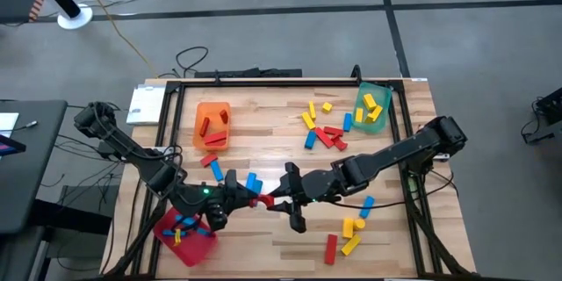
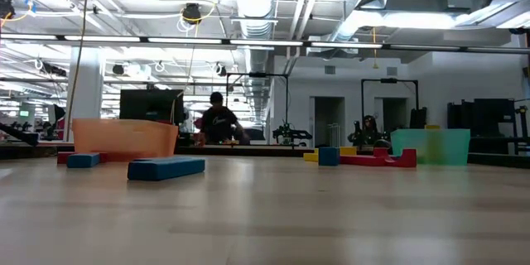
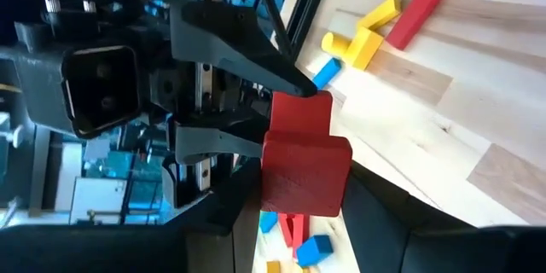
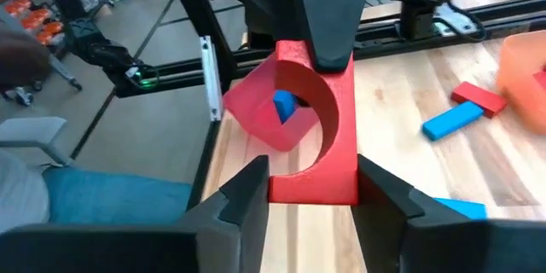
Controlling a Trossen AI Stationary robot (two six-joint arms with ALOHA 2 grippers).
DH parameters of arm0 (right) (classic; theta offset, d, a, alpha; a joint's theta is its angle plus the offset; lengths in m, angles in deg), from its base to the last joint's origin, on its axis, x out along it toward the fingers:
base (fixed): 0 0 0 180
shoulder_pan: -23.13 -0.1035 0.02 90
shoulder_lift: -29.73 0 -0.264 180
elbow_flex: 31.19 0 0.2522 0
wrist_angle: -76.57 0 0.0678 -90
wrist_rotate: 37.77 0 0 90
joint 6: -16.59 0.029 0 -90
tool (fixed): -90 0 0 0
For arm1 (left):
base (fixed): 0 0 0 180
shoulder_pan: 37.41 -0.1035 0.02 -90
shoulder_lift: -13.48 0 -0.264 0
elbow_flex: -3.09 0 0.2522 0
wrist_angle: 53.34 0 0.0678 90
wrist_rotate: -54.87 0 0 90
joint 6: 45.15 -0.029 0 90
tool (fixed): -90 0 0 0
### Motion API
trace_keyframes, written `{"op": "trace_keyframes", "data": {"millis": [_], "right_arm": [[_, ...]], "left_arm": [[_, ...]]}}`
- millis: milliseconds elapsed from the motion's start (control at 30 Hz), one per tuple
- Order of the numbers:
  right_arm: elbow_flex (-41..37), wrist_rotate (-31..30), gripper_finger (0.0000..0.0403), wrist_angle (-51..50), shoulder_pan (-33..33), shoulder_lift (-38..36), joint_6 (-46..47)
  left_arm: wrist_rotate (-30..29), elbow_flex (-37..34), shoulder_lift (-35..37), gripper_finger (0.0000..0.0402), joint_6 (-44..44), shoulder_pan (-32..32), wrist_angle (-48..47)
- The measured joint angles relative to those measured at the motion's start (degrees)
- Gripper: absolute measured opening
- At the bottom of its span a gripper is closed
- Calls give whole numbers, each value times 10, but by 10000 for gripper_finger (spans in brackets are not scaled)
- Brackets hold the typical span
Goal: Sort blocks
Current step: Put the red wooden block into the orange bin
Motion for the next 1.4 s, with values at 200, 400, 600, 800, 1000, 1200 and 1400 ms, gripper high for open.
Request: {"op": "trace_keyframes", "data": {"millis": [200,400,600,800,1000,1200,1400], "right_arm": [[0,-10,202,-46,1,0,5],[0,-10,229,-100,0,0,18],[0,-43,229,-190,2,0,49],[0,-52,228,-244,-6,0,84],[0,-52,228,-274,-28,0,96],[0,-59,228,-293,-53,0,124],[0,-72,228,-298,-80,0,147]], "left_arm": [[-34,0,1,134,40,0,-58],[-52,0,18,134,121,-1,-158],[-115,0,63,133,235,-31,-313],[-120,0,124,133,448,-142,-487],[-35,0,163,133,560,-285,-556],[33,0,161,133,560,-406,-563],[107,-2,127,133,514,-514,-559]]}}
